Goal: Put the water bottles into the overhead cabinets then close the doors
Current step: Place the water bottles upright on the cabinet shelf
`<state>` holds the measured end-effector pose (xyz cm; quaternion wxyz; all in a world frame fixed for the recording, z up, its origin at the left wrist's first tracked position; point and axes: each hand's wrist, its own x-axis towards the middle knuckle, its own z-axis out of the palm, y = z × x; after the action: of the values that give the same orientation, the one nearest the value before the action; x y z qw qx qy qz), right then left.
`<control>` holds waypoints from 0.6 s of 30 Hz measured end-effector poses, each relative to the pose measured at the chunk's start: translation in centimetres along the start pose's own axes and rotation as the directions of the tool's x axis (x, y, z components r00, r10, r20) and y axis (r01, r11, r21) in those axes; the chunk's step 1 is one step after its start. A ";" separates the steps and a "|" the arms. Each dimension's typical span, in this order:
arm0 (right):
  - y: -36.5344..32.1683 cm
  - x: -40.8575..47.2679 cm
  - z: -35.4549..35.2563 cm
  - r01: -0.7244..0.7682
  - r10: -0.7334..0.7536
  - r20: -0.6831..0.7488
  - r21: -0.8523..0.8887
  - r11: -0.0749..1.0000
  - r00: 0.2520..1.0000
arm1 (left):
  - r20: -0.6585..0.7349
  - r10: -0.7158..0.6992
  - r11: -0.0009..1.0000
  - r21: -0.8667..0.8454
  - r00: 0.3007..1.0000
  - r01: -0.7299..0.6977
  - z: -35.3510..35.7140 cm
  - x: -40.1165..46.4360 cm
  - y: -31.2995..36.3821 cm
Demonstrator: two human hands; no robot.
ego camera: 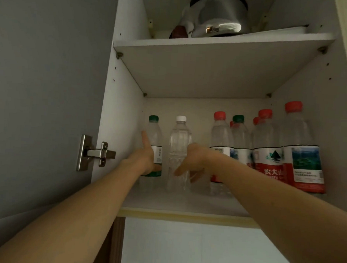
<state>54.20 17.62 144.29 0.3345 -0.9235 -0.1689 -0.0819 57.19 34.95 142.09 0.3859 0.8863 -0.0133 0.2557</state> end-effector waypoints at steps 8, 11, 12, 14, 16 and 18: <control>-1.0 5.9 1.0 -0.115 0.114 0.109 0.002 0.993 0.987 | -0.068 0.041 0.993 0.111 0.997 -0.034 -0.3 2.7 -1.1; -1.4 7.4 0.9 -0.138 0.139 0.137 -0.020 0.990 0.981 | -0.075 0.092 0.957 0.280 0.993 -0.068 -0.1 3.1 -1.3; -1.6 7.8 0.8 -0.143 0.145 0.143 -0.028 0.989 0.979 | -0.102 0.142 0.917 0.389 0.985 -0.092 -0.1 3.1 -1.2; -1.8 8.3 1.0 -0.148 0.151 0.151 -0.030 0.989 0.977 | -0.094 0.205 0.834 0.537 0.974 -0.123 -0.2 2.7 -0.8; -1.5 8.8 1.4 -0.146 0.145 0.150 -0.003 0.989 0.978 | -0.076 0.231 0.785 0.604 0.970 -0.140 -0.2 2.8 -0.1; -0.9 9.2 1.8 -0.138 0.131 0.134 0.047 0.989 0.982 | -0.077 0.260 0.656 0.746 0.963 -0.117 -0.2 3.0 0.1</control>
<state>62.52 21.78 145.91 0.3531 -0.9265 -0.1298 0.0062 59.68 35.50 143.63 -0.0319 0.9335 0.0325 0.3557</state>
